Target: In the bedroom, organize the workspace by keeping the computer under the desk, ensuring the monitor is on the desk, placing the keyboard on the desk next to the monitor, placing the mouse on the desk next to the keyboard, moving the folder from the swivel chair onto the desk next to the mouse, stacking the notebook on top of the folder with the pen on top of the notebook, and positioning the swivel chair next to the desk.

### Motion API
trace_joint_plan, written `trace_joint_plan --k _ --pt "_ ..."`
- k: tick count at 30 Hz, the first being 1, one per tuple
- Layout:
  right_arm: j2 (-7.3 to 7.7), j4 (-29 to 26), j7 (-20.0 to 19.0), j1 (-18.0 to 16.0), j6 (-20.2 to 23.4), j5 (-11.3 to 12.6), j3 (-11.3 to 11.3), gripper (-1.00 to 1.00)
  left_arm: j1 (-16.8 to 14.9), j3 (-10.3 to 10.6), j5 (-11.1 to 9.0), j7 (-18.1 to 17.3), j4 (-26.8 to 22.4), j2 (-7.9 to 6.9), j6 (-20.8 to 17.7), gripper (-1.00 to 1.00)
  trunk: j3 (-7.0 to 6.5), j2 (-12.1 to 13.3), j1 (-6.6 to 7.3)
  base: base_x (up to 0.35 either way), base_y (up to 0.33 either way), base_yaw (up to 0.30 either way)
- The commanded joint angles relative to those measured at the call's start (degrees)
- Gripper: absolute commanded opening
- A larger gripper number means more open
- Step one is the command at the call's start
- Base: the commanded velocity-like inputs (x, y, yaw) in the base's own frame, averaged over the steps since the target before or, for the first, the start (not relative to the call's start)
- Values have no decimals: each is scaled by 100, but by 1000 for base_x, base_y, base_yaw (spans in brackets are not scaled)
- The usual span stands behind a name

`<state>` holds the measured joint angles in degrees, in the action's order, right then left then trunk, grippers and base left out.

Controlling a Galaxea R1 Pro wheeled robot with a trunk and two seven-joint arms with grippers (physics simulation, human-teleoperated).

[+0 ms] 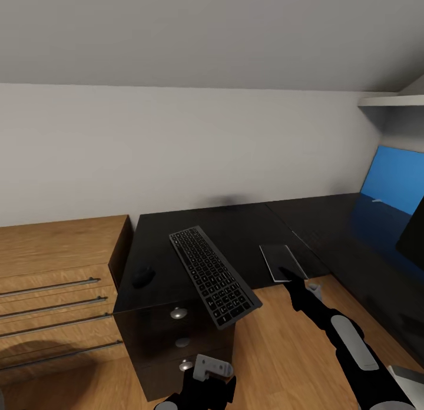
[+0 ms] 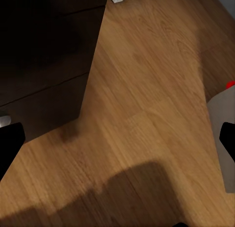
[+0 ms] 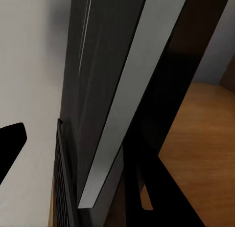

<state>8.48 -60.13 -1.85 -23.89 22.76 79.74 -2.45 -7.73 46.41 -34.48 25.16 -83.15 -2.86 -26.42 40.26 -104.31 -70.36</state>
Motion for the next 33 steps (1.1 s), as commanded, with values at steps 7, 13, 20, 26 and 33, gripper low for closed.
trace_joint_plan --k 7,13,20,26,33 --pt "0 10 18 -2 18 -64 -10 100 -9 18 -56 53 28 -4 -4 100 6 -2 0 -39 0 0" --pt "4 10 12 -2 18 -64 -10 100 -9 18 -52 51 42 -4 -4 100 6 -2 0 -119 0 0" --pt "4 10 9 -2 18 -64 -10 100 -9 18 -52 50 62 -4 -4 100 6 -2 0 -30 0 0" --pt "5 10 9 -2 18 -64 -10 100 -9 18 -51 48 70 -3 -4 100 6 -2 0 -22 0 0" --pt "5 10 9 -2 18 -67 -10 100 -9 18 -58 48 73 -3 -4 100 6 -2 0 -181 -3 0"
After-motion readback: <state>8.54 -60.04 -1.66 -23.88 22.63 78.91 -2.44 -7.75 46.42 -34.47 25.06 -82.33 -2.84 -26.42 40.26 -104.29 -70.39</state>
